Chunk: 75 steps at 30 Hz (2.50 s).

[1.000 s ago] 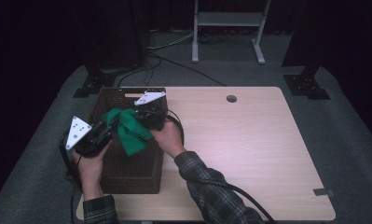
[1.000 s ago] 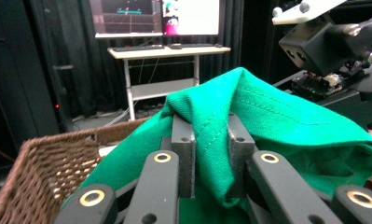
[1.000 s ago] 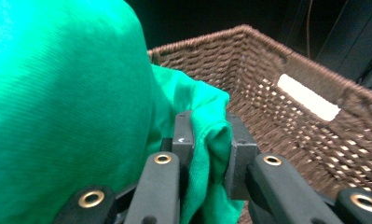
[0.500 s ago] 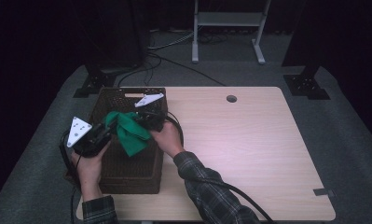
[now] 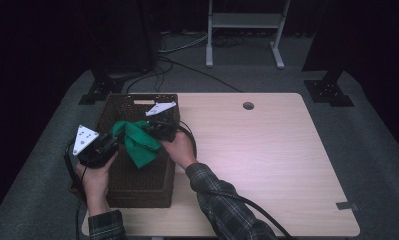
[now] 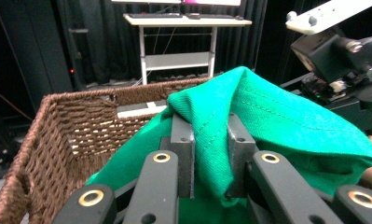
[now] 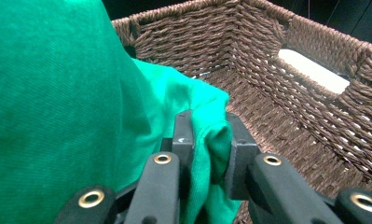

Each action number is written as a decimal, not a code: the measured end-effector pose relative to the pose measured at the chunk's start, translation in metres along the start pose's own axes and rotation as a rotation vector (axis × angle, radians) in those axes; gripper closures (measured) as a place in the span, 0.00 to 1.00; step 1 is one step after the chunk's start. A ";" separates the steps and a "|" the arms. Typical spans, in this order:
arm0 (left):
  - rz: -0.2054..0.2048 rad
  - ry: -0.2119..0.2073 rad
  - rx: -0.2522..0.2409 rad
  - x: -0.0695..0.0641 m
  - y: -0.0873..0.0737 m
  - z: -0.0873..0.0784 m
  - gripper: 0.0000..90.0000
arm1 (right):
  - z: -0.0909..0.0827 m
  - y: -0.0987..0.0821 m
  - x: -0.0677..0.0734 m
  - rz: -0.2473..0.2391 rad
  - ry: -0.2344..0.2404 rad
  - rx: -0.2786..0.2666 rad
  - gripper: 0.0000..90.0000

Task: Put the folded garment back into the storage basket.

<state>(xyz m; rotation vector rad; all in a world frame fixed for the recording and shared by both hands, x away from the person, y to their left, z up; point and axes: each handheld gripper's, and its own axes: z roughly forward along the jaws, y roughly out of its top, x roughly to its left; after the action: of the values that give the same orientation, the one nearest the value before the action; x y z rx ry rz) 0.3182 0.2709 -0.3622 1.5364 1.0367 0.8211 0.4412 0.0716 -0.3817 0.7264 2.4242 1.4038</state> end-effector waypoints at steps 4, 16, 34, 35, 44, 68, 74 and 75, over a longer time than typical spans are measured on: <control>-0.003 0.012 0.012 0.001 -0.001 0.000 0.86 | 0.001 0.000 -0.001 -0.001 0.008 0.001 0.88; -0.007 0.042 0.051 0.001 -0.002 0.004 0.79 | 0.002 0.000 0.000 -0.005 0.006 0.004 0.88; -0.026 0.128 0.029 0.003 -0.002 0.006 0.22 | 0.003 0.000 -0.001 -0.008 0.008 0.006 0.88; -0.026 0.123 0.030 0.003 -0.002 0.006 0.18 | 0.003 0.000 -0.001 -0.009 0.009 0.005 0.88; -0.044 0.141 0.016 0.005 -0.001 0.006 0.02 | 0.002 0.001 0.001 -0.059 0.029 -0.007 0.88; -0.010 0.154 0.025 0.002 -0.001 0.008 0.02 | -0.009 0.009 -0.048 0.001 -0.070 -0.029 0.03; 0.002 0.159 0.034 0.000 -0.002 0.010 0.01 | -0.041 -0.002 -0.056 -0.002 -0.073 -0.043 0.00; 0.001 0.157 0.034 0.000 -0.002 0.011 0.01 | -0.047 -0.005 -0.058 -0.002 -0.070 -0.041 0.00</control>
<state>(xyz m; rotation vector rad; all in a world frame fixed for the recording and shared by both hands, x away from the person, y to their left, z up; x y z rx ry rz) 0.3275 0.2672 -0.3660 1.5199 1.1693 0.9414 0.4681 0.0043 -0.3640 0.7509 2.3359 1.3984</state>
